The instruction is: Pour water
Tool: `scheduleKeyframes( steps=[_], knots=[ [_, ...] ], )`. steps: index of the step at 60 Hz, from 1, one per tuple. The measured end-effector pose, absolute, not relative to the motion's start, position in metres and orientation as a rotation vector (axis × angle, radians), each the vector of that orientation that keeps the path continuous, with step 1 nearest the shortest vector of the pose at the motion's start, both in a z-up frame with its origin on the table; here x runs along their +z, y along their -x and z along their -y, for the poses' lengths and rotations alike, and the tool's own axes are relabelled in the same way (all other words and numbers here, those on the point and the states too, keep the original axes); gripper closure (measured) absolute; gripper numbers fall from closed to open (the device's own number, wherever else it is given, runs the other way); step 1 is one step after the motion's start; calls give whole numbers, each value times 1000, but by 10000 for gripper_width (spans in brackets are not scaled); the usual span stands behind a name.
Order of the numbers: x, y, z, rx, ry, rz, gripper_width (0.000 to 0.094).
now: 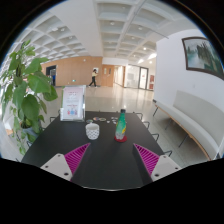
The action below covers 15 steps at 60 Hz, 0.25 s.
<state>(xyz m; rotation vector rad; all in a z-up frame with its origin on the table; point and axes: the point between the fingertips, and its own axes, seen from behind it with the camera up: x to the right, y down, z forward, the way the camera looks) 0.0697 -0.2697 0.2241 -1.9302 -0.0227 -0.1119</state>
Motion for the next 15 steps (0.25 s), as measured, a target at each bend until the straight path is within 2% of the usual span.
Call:
scheduleKeyframes(
  steps=[15],
  knots=[
    [215,-60,292,-93,1942,30,78]
  ],
)
